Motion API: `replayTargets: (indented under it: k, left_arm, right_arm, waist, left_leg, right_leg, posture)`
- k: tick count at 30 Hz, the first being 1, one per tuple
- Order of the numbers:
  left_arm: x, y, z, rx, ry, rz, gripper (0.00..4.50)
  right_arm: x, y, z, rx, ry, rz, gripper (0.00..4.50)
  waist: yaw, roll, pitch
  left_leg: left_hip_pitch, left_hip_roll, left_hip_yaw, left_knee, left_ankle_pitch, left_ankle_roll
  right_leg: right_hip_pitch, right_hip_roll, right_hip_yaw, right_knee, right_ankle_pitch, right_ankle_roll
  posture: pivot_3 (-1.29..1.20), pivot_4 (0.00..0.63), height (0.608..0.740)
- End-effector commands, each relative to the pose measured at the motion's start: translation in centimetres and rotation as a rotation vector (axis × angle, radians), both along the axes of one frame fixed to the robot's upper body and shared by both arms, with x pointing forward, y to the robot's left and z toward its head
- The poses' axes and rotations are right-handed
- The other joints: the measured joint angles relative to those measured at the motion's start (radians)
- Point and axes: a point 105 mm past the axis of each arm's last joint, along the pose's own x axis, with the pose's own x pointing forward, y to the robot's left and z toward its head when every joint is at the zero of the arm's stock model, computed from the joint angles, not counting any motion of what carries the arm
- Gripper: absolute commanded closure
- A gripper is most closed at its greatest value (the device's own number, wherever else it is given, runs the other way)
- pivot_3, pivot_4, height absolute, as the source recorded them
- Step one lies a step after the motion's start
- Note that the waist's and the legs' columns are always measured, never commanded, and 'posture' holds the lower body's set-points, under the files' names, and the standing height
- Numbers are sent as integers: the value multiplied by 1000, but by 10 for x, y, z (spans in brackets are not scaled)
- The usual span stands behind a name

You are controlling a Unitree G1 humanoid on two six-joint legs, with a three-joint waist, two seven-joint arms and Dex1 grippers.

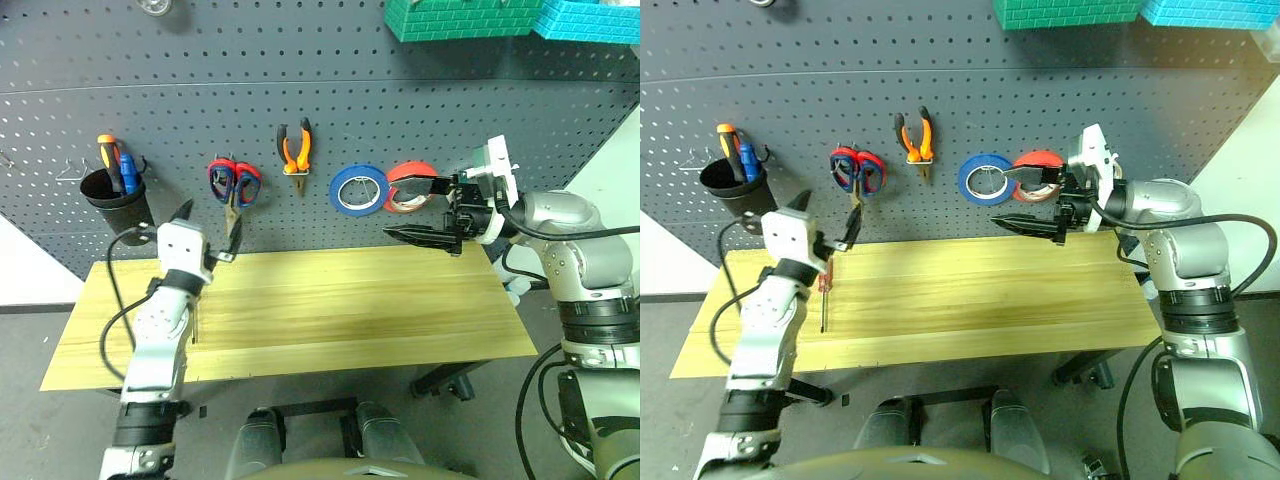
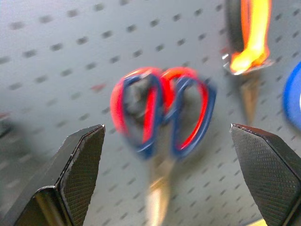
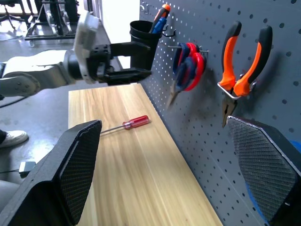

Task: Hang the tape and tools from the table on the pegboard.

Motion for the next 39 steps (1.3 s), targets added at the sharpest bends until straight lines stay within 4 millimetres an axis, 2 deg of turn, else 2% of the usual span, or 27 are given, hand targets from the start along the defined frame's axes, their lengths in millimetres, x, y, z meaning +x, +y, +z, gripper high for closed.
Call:
replayTargets:
  k: [1, 5, 8, 14, 19, 21, 25, 28, 31, 33, 39]
  left_arm:
    - [-16, 16, 12, 21, -56, 51, 38]
    - [-27, 43, -10, -3, 36, 191, 38]
    - [-29, 64, -31, -83, 141, 333, 38]
    - [-26, 70, -60, -77, 331, 445, 38]
    - [-14, 70, -82, -166, 508, 429, 38]
    - [-9, 71, -85, -168, 528, 437, 38]
    - [4, 62, -91, -192, 602, 447, 38]
    - [10, 62, -94, -217, 667, 489, 38]
    - [16, 66, -88, -231, 681, 530, 38]
    - [24, 65, -84, -274, 704, 518, 38]
    - [46, 66, -74, -242, 787, 446, 38]
  right_arm:
    - [-4, 5, 16, 23, -57, 34, 0]
    - [-5, 13, 6, -6, -32, 71, 0]
    - [-8, 23, -15, -88, 36, 110, 0]
    - [-13, 52, -48, -203, 159, 161, 0]
    - [-9, 82, -65, -199, 201, 180, 0]
    - [-8, 91, -73, -201, 207, 188, 0]
    - [6, 109, -85, -193, 200, 156, 0]
    - [10, 112, -89, -203, 197, 153, 0]
    - [7, 114, -90, -209, 204, 173, 0]
    - [4, 114, -93, -219, 228, 180, 0]
    - [16, 115, -95, -217, 248, 102, 0]
  waist:
    - [2, 0, 0]
    - [5, 0, 0]
    - [6, 0, 0]
    - [8, 0, 1]
    - [10, 0, 3]
    - [12, -2, 6]
    - [29, -3, 23]
    - [40, -2, 47]
    - [59, -2, 63]
    - [62, 0, 72]
    - [58, -2, 117]
  left_leg:
    - [0, 0, 0, 0, 0, 0]
    - [0, 0, 0, 0, 0, 0]
    - [0, 0, 0, 0, 0, 0]
    - [0, 0, 0, 0, -1, -1]
    - [-1, 0, -2, -1, -2, -3]
    - [-1, 0, -2, -1, -2, -3]
    - [-1, 0, -2, -2, -2, -3]
    - [-2, 0, -2, -2, -2, -3]
    - [-6, 0, -3, -2, 0, 0]
    - [-14, 0, -3, -2, 0, 0]
    - [-17, 0, -5, -1, 0, 0]
  right_leg:
    - [0, 0, 0, 0, 0, 0]
    - [1, -1, 0, -2, 0, 1]
    - [0, -1, 0, -2, -2, 3]
    - [0, -1, 0, -2, -2, 3]
    - [-1, -1, -1, -2, -2, 3]
    - [-1, -1, -1, -2, -2, 3]
    - [-2, -1, -1, -2, -3, 3]
    - [-4, -1, -1, -1, -3, 3]
    - [-7, 0, -1, -1, -3, 3]
    - [-14, 0, -1, 0, -2, 1]
    - [-16, 0, -3, 2, -3, 1]
  posture:
    - [94, 76, 740]
    - [114, 82, 740]
    - [138, 91, 740]
    - [170, 112, 740]
    - [204, 154, 740]
    - [216, 173, 740]
    - [231, 210, 740]
    - [235, 233, 740]
    - [231, 255, 740]
    - [223, 278, 740]
    - [203, 311, 740]
